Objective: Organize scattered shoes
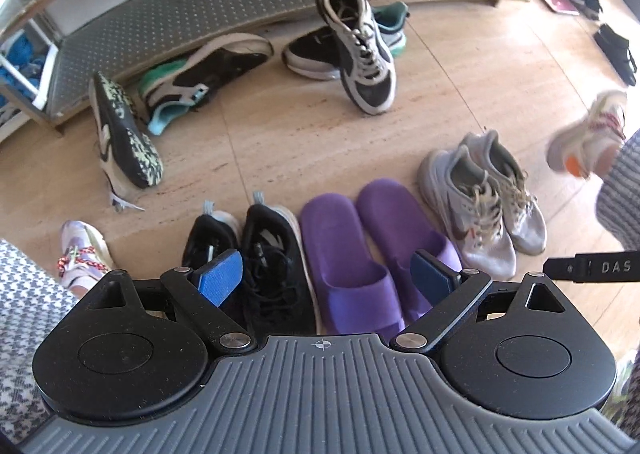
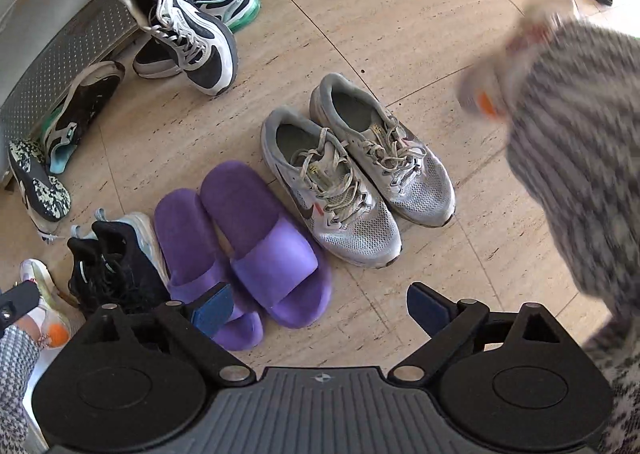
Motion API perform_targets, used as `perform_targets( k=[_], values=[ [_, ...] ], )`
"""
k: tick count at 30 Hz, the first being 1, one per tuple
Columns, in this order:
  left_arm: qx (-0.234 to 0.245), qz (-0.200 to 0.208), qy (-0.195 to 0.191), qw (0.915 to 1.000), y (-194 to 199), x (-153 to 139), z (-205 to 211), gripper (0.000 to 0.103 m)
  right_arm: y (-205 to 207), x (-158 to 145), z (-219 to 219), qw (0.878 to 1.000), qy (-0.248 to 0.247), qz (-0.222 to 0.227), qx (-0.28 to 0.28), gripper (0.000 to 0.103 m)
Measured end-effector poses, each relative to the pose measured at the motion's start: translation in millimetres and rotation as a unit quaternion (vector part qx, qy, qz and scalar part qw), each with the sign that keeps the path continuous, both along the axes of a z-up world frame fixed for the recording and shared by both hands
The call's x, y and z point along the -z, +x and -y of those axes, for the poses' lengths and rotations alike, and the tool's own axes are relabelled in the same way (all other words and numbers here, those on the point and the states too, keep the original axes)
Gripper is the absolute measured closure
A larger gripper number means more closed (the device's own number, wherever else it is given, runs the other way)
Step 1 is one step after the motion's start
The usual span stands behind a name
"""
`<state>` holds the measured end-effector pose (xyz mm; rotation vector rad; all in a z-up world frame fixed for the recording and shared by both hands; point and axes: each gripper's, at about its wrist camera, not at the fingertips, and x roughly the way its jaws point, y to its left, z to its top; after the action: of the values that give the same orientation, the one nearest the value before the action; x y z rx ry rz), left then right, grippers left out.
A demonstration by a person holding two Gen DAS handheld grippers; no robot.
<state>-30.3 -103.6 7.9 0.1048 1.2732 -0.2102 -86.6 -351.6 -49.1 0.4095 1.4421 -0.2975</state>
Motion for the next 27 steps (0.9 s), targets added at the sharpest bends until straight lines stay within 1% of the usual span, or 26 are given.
perform_targets(
  k=[4, 6, 7, 10, 11, 13, 14, 16, 17, 19, 21, 24, 25, 27],
  values=[
    [-0.017, 0.010, 0.004, 0.9998, 7.1, 6.0, -7.4, 0.009, 5.2, 23.0, 2.8, 0.998, 0.044, 0.000, 0.036, 0.009],
    [-0.018, -0.007, 0.024, 0.9995, 14.1, 10.6, -16.3, 0.009, 10.7, 35.1, -1.0, 0.996, 0.070, -0.010, 0.053, 0.009],
    [-0.020, -0.022, 0.036, 0.9989, 20.3, 11.1, -18.5, 0.009, 14.6, 38.3, -5.4, 0.996, 0.079, -0.011, 0.049, 0.009],
    [-0.031, -0.043, 0.079, 0.9955, 34.3, 1.8, -27.0, 0.009, 24.2, 37.6, -18.7, 0.996, 0.082, 0.005, 0.028, 0.009],
    [-0.036, -0.046, 0.093, 0.9939, 36.6, -2.7, -29.1, 0.009, 26.4, 36.0, -22.3, 0.996, 0.086, 0.008, 0.025, 0.009],
    [-0.049, -0.046, 0.107, 0.9920, 32.7, -8.9, -32.9, 0.007, 30.0, 32.0, -29.2, 0.995, 0.099, 0.014, 0.020, 0.009],
    [-0.060, -0.048, 0.107, 0.9914, 27.5, -8.3, -33.4, 0.006, 31.8, 30.0, -32.6, 0.994, 0.106, 0.017, 0.017, 0.009],
    [-0.085, -0.067, 0.091, 0.9899, 9.9, 3.1, -34.8, 0.005, 35.4, 26.0, -39.4, 0.993, 0.119, 0.023, 0.013, 0.009],
    [-0.104, -0.081, 0.072, 0.9887, -1.2, 13.5, -36.2, 0.005, 37.2, 24.0, -42.8, 0.992, 0.125, 0.025, 0.010, 0.009],
    [-0.141, -0.109, 0.032, 0.9835, -23.4, 34.2, -39.2, 0.006, 38.4, 18.8, -48.4, 0.990, 0.138, 0.030, -0.001, 0.008],
    [-0.179, -0.113, 0.002, 0.9774, -44.6, 52.2, -45.2, 0.007, 39.0, 15.9, -53.1, 0.990, 0.139, 0.030, -0.012, 0.008],
    [-0.214, -0.130, 0.018, 0.9681, -57.5, 70.7, -60.2, 0.008, 40.0, 18.2, -60.4, 0.991, 0.127, 0.020, -0.022, 0.007],
    [-0.218, -0.131, 0.026, 0.9667, -57.6, 73.3, -66.4, 0.008, 40.3, 18.9, -62.8, 0.992, 0.123, 0.016, -0.026, 0.007],
    [-0.225, -0.117, 0.033, 0.9667, -55.1, 74.6, -77.6, 0.007, 41.7, 21.6, -68.7, 0.993, 0.113, 0.007, -0.033, 0.007]
  ],
)
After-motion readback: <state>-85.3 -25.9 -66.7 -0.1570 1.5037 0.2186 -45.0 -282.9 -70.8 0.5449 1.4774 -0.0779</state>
